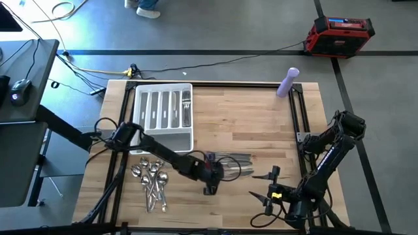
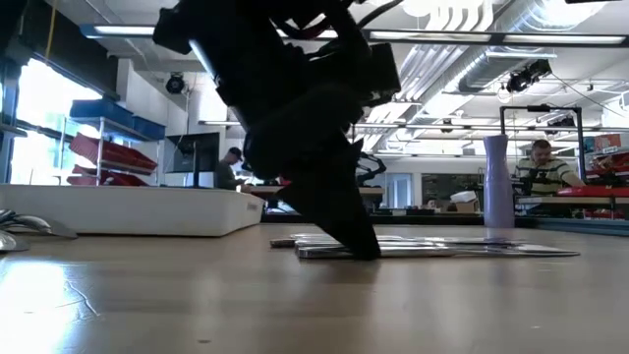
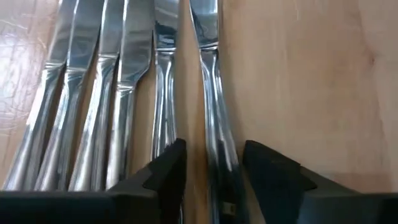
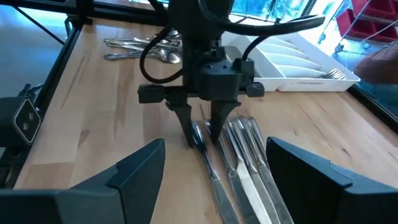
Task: Sort silverware
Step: Put the knife in the silverware tray
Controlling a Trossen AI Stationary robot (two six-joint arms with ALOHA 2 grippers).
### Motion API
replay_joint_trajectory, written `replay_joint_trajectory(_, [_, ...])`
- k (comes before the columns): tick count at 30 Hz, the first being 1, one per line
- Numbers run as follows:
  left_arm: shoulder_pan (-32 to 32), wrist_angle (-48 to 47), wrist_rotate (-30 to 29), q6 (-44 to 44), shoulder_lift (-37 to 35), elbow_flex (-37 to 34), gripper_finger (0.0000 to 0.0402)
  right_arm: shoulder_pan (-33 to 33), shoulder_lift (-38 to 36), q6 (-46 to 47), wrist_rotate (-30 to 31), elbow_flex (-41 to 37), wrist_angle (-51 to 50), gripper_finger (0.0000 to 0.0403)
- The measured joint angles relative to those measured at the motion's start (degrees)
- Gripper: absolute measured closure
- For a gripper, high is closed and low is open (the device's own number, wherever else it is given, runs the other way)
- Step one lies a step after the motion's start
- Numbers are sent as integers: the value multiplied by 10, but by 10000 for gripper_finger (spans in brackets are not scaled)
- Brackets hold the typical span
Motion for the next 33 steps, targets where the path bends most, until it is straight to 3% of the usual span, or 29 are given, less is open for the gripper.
replay_joint_trajectory(6, [-1, -28, -8, -35, 9, 3, 372, 0, 0, 1, -8, 0, 3, 140])
replay_joint_trajectory(8, [-1, -31, -23, -41, 9, 2, 392, 0, 0, 1, -9, 0, 4, 140])
replay_joint_trajectory(16, [-16, -59, -68, -51, 13, 37, 401, 0, 0, 2, -11, 0, 8, 140])
replay_joint_trajectory(23, [-31, -141, -88, -42, 18, 99, 401, 0, 0, 2, -18, 0, 12, 140])
replay_joint_trajectory(33, [-44, -142, -93, -40, 17, 103, 388, 0, 0, 2, -28, 0, 14, 140])
